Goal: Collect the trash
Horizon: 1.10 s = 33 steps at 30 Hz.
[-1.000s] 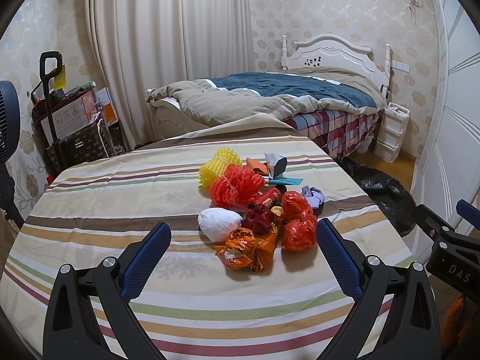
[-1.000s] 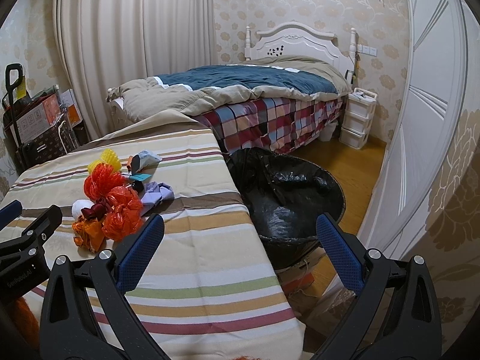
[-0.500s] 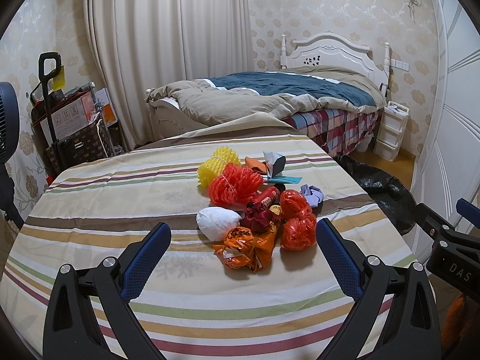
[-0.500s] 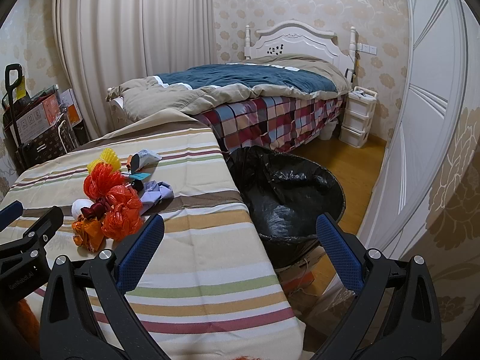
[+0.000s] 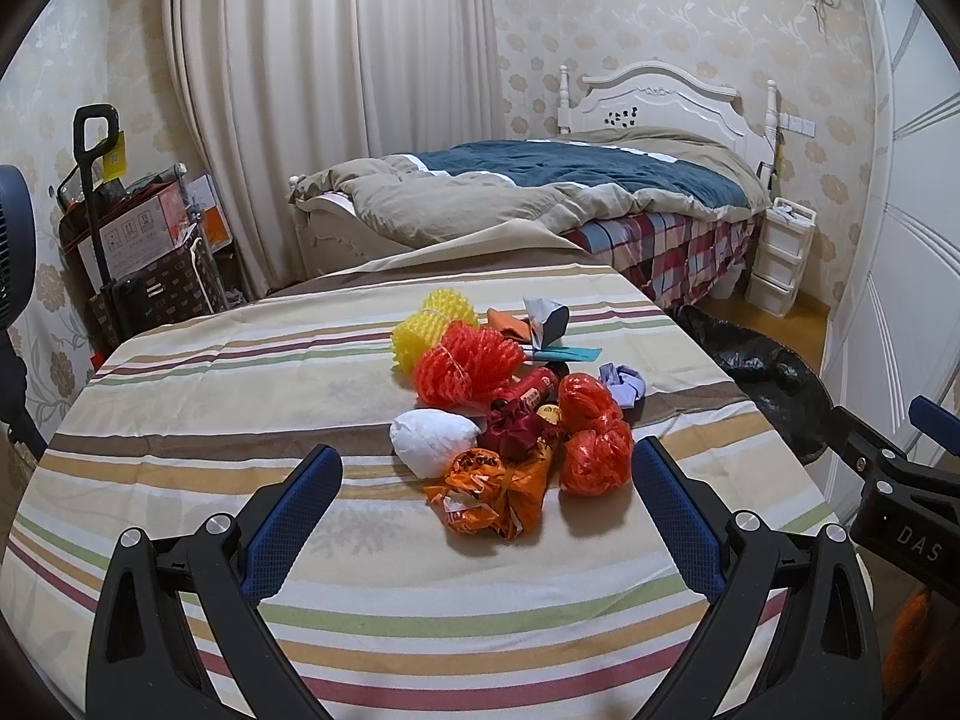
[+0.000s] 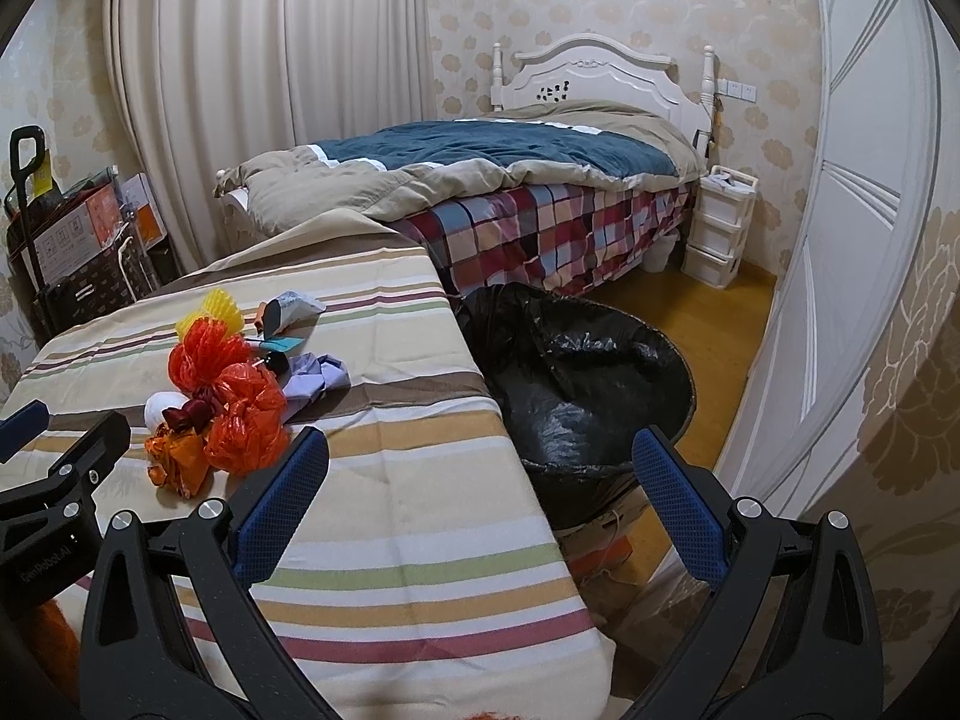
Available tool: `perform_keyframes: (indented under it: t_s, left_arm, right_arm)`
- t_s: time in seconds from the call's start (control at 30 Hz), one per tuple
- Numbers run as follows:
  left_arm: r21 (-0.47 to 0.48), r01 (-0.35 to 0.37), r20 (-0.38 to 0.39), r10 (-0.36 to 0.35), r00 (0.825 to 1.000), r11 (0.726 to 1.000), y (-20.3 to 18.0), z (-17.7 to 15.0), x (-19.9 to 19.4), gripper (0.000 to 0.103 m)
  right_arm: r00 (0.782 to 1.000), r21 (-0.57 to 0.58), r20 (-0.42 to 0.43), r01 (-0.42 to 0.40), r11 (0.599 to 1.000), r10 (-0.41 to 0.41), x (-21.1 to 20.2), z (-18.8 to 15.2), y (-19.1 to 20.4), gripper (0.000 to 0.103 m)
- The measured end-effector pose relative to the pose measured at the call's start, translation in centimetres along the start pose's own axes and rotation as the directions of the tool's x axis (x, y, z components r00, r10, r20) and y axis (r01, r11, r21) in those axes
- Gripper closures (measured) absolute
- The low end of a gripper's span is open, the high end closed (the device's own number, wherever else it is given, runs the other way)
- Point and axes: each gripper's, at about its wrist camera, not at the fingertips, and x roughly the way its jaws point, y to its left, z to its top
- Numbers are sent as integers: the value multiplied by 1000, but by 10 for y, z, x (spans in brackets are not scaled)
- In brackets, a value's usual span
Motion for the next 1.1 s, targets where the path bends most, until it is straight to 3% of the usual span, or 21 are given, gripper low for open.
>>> perform_keyframes:
  t_s: [0.2,0.3,0.43,0.83,1.1]
  left_arm:
    - [3,-3,-29,3,1000,1000,8,-3,6,7]
    - [5,-14,-61,14,998,1000,18,-9,12,15]
    - [-4,-25,-103,24,994,1000,31,-15,20,21]
    - [-49,-37,-171,29,985,998,53,-17,34,23]
    - [-24,-12,-173,7,985,1000,36,-15,39,23]
  right_arm:
    - [1000,11,-20,6,1000,-5,4,-10,1,4]
    - [999,16,-35,9,1000,-8,6,-14,0,6]
    - [998,26,-62,15,1000,-13,11,-16,-1,24]
    - [990,19,-136,-17,1000,19,35,-17,4,25]
    - [985,23,-166,-31,999,35,43,-18,6,25]
